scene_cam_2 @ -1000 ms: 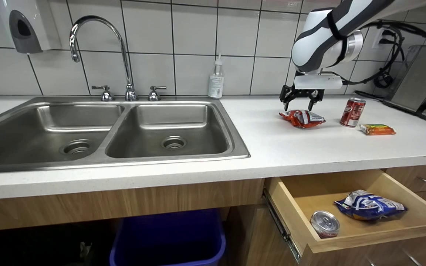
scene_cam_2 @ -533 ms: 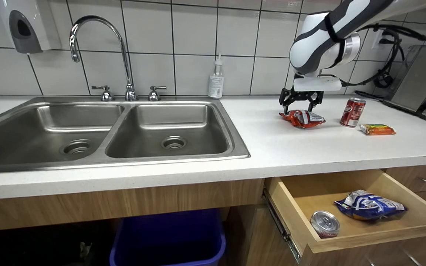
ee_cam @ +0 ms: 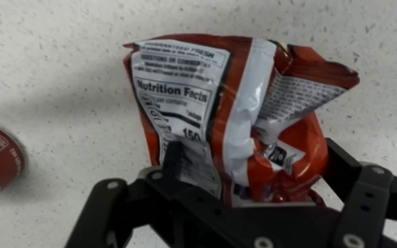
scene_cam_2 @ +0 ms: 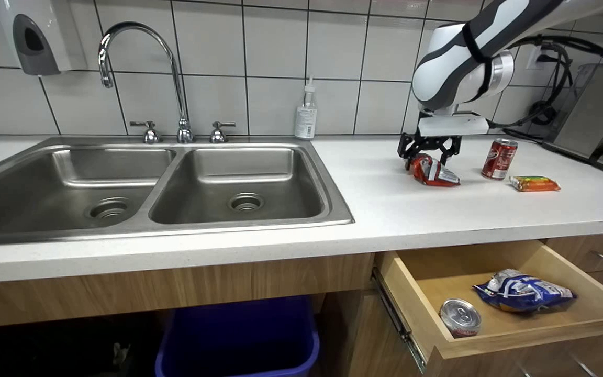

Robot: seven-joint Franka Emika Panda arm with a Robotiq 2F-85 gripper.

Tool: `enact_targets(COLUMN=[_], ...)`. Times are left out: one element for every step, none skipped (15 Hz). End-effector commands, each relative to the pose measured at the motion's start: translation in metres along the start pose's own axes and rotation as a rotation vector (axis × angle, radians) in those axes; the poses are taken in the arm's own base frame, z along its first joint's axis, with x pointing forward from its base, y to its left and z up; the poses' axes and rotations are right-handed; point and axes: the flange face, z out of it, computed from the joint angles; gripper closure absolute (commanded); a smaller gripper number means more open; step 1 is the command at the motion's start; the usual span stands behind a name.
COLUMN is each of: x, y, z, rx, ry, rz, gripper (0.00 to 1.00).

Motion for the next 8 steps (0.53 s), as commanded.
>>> enact_targets(x=[-0.024, -0.029, -0.035, -0.040, -0.047, -0.053, -0.059, -0.066], y=[0.009, 0.011, 0.012, 0.014, 0.016, 0.017, 0.019, 0.021], z=[-0.014, -0.015, -0.017, -0.019, -0.021, -0.023, -0.024, -0.026], rx=[0.011, 0.012, 0.011, 0.012, 0.013, 0.013, 0.015, 0.015], ry=[-0.029, -0.035, -0.038, -0.042, -0.044, -0.046, -0.048, -0.053], rz=[-0.021, -0.022, -0.024, -0.027, -0.031, -0.033, -0.035, -0.037], gripper=[0.00, 0.00, 0.00, 0.00, 0.00, 0.00, 0.00, 0.00])
